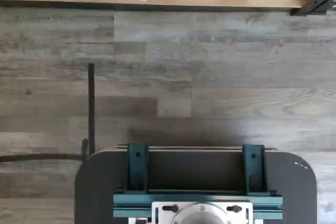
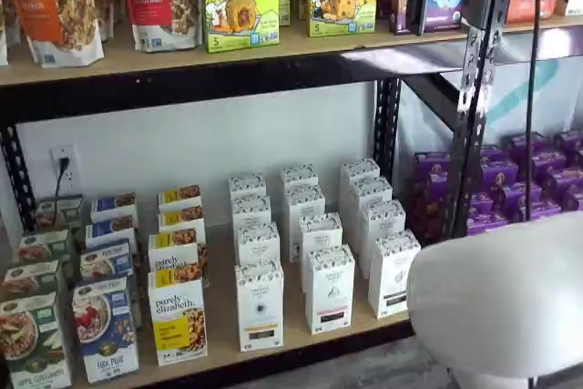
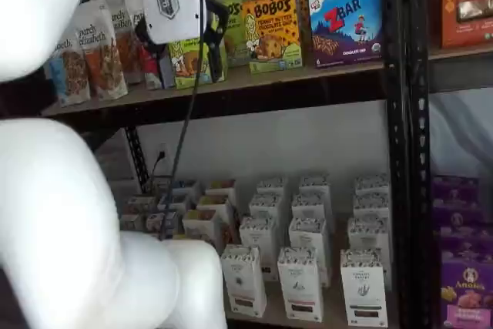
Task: Pick up the white box with a yellow strip in the middle, on the bottom shelf, the fourth box from the left
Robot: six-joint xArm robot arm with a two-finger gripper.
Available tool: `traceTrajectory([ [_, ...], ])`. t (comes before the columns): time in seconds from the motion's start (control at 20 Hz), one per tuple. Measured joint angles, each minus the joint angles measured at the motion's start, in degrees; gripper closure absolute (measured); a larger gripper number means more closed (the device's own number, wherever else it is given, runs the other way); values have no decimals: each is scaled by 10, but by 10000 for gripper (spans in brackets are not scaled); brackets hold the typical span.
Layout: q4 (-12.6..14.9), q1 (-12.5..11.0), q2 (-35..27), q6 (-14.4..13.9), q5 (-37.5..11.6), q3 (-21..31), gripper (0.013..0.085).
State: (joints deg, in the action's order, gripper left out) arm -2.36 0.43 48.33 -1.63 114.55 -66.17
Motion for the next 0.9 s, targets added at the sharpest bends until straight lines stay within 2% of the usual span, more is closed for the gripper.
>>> traceTrajectory([
  [0.05,-10,-9,0,4,1,0,130],
  [0.1,-35,-33,-1,16,4,0,130],
  [0.15,-47,-43,-1,21,4,0,130],
  [0.3,-50,-43,0,22,0,4,130],
  [0.6,-35,-25,5,13,-30,31,130],
  [0.9,-15,12,15,-14,-81,91,130],
])
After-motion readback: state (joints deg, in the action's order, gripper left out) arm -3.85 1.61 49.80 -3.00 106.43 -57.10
